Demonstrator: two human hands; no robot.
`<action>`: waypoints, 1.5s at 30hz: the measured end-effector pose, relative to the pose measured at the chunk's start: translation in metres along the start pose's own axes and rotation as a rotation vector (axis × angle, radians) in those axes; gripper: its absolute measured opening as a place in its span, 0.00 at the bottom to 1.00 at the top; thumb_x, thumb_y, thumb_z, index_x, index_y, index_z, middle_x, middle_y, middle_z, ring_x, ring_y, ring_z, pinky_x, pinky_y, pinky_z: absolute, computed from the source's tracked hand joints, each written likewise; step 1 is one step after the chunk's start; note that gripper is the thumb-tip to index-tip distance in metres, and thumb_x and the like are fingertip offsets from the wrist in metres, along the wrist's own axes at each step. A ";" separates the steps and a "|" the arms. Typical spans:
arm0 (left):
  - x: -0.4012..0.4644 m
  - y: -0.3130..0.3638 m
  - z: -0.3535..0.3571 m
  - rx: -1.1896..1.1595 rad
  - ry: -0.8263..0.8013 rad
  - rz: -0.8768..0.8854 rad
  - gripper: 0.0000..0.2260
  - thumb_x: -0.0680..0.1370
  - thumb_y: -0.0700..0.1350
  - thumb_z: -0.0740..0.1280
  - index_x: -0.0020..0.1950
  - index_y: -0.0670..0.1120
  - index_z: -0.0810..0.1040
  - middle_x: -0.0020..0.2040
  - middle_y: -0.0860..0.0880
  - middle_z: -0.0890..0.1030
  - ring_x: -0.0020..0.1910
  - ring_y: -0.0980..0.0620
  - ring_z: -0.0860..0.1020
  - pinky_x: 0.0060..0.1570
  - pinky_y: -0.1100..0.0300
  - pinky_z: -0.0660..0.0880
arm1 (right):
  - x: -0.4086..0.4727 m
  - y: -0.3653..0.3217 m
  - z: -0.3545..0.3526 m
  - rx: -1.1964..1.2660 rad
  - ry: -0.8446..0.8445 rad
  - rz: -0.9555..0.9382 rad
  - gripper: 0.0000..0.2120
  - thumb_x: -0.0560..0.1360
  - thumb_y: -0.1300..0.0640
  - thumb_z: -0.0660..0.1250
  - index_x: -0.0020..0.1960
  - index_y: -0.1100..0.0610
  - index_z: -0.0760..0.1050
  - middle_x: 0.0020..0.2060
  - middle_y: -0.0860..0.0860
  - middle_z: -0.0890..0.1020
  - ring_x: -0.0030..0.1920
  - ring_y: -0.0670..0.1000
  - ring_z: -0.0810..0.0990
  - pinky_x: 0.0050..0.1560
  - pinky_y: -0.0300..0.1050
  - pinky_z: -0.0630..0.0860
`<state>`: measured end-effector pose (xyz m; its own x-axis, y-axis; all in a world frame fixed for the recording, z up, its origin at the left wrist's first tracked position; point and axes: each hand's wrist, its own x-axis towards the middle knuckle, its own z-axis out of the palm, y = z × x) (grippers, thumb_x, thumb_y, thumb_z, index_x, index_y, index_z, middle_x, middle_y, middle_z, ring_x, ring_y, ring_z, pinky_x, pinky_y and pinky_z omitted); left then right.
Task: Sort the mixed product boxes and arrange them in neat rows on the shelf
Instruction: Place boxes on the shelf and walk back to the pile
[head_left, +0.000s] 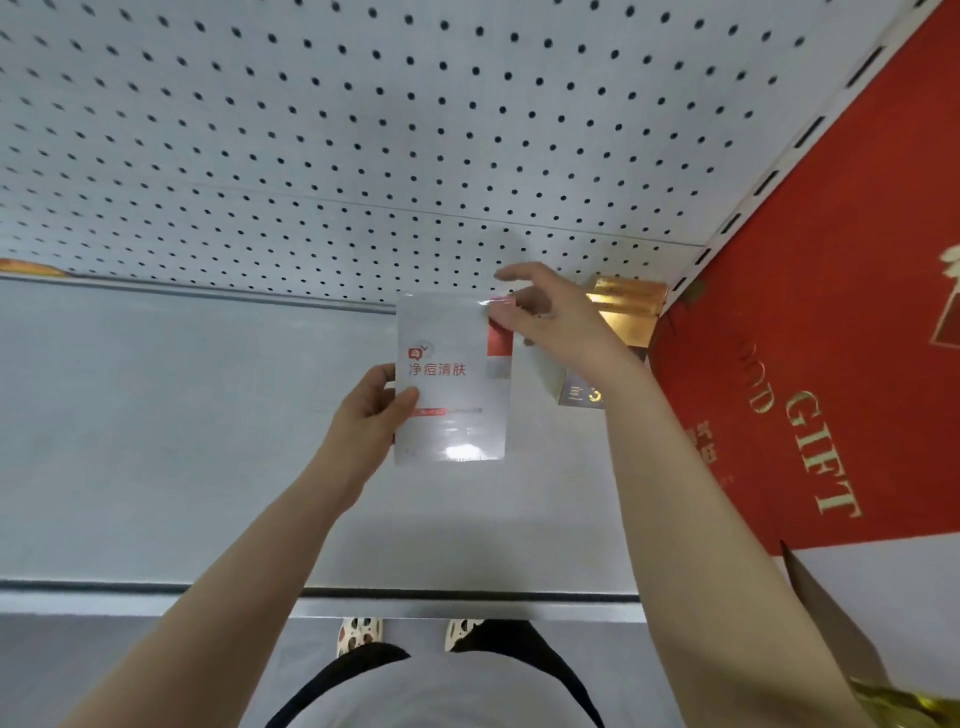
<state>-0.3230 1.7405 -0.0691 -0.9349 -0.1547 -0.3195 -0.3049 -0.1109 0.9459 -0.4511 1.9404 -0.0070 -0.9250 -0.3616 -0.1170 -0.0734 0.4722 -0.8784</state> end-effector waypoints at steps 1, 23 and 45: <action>0.002 0.000 0.000 0.011 0.000 0.005 0.09 0.81 0.41 0.63 0.61 0.49 0.76 0.51 0.46 0.84 0.50 0.47 0.82 0.54 0.48 0.79 | 0.004 0.001 0.003 0.027 -0.032 -0.017 0.12 0.76 0.56 0.72 0.59 0.51 0.77 0.43 0.49 0.81 0.42 0.44 0.79 0.46 0.42 0.78; 0.075 0.001 0.044 0.251 -0.046 0.003 0.27 0.82 0.41 0.61 0.78 0.57 0.57 0.74 0.53 0.66 0.71 0.54 0.68 0.63 0.60 0.67 | 0.051 0.035 -0.005 -0.343 0.628 -0.333 0.13 0.74 0.62 0.72 0.58 0.56 0.80 0.57 0.55 0.77 0.52 0.51 0.78 0.51 0.43 0.78; 0.052 0.005 0.027 0.336 0.161 0.077 0.20 0.81 0.42 0.62 0.74 0.51 0.68 0.66 0.53 0.76 0.65 0.54 0.74 0.67 0.55 0.70 | 0.036 0.024 0.002 -0.571 0.593 -0.327 0.20 0.77 0.59 0.67 0.68 0.57 0.73 0.58 0.59 0.76 0.59 0.59 0.74 0.57 0.51 0.73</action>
<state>-0.3777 1.7589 -0.0794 -0.9250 -0.3053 -0.2263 -0.3026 0.2313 0.9246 -0.4850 1.9371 -0.0335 -0.8545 -0.1471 0.4981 -0.3961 0.8050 -0.4418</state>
